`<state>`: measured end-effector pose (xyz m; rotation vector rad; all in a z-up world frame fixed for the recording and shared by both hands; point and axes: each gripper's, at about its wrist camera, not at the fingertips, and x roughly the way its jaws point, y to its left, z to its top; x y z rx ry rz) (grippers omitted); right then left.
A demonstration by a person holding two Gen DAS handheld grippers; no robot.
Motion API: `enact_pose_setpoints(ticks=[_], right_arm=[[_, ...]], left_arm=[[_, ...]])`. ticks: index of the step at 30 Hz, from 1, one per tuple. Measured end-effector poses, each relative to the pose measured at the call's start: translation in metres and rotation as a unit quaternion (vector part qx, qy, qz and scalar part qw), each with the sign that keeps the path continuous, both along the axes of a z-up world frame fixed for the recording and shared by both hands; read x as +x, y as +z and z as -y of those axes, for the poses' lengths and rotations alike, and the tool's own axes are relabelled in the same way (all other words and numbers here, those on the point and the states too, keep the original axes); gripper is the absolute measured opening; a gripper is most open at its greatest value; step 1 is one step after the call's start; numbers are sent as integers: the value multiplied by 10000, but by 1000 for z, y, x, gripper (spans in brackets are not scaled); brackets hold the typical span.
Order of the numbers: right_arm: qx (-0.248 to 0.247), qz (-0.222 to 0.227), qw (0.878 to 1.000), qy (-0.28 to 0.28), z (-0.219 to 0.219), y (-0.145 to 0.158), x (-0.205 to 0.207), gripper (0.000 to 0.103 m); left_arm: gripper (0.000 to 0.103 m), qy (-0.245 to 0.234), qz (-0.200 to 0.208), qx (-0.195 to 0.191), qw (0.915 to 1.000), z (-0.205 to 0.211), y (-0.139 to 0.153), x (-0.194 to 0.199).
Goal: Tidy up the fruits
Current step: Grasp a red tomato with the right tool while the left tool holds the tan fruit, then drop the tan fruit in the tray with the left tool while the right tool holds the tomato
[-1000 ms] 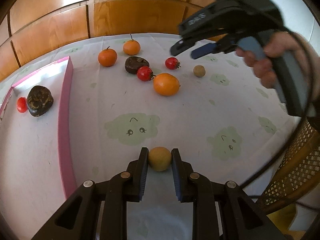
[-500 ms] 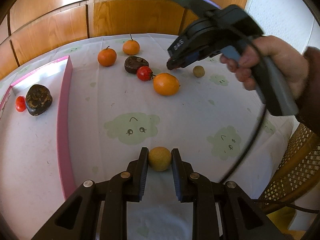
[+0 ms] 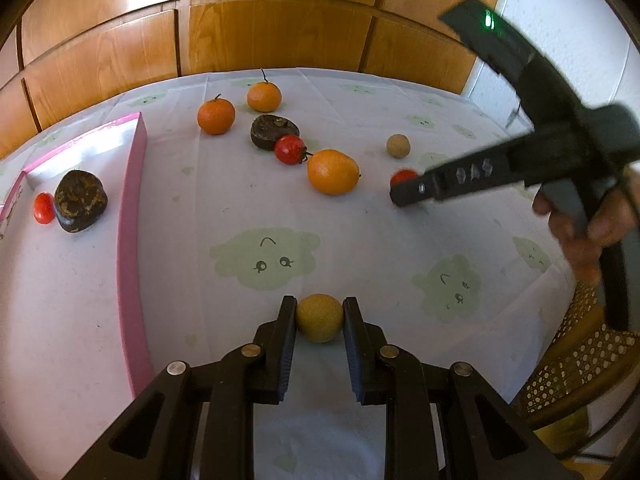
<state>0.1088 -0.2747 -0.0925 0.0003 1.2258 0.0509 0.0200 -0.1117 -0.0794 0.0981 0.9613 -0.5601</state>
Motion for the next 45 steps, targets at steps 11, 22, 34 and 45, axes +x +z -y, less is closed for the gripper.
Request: enact_pose_setpoints(ticks=[11, 22, 34, 45], right_arm=[[181, -20, 9998, -56, 8, -2, -10, 28], [128, 47, 9999, -21, 20, 1, -12, 28], [-82, 100, 9998, 124, -3, -6, -16, 30], [-147, 115, 9997, 164, -11, -5, -18, 30]], left_arm=[[23, 485, 427, -350, 9973, -33, 48, 3], [23, 1853, 386, -380, 9812, -120, 60, 22], [23, 2460, 436, -263, 9679, -169, 61, 19], [23, 2762, 270, 189, 9605, -185, 39, 47]])
